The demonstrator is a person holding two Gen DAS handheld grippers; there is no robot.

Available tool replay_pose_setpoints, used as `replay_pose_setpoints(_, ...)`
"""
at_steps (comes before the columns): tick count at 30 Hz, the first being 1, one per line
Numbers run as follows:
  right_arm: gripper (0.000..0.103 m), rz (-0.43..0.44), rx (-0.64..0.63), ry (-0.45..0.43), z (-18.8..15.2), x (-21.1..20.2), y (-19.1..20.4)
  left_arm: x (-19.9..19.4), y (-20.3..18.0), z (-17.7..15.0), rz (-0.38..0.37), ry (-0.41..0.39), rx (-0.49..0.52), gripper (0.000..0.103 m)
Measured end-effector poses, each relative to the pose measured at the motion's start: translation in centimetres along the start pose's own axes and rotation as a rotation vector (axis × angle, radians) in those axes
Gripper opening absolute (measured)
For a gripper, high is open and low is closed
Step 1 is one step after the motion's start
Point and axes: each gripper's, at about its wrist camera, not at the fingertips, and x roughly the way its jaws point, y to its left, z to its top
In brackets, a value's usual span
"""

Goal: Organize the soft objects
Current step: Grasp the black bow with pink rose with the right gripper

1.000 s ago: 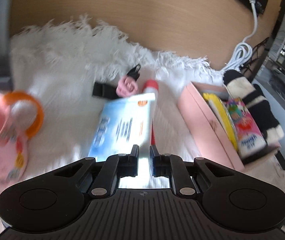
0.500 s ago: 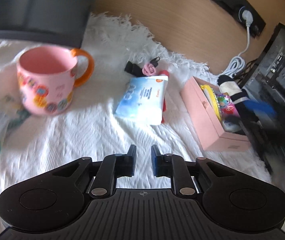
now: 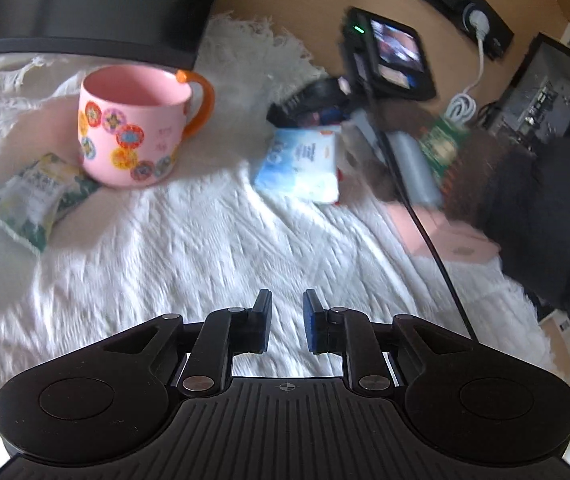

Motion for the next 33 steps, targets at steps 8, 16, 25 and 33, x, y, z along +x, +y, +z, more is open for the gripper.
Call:
replay_pose_setpoints(8, 0.028, 0.155, -0.053, -0.025, -9.0, -10.9, -0.2, 2.9, 1.4, 6.3, -0.023, -0.069, 0.016, 0.019)
replay_pose_setpoints(16, 0.028, 0.089, 0.019, -0.021, -17.7, -17.5, -3.9, 10.8, -0.6, 11.2, -0.054, 0.008, 0.099, 0.019)
replay_pose_setpoints(25, 0.028, -0.089, 0.126, -0.030, -22.6, -19.7, -8.6, 15.4, -1.4, 14.8, -0.098, 0.006, 0.084, 0.019)
replay_pose_setpoints(33, 0.053, -0.112, 0.155, -0.032, -24.8, -20.0, -9.2, 13.8, -5.3, 13.9, -0.100, 0.055, 0.276, 0.020)
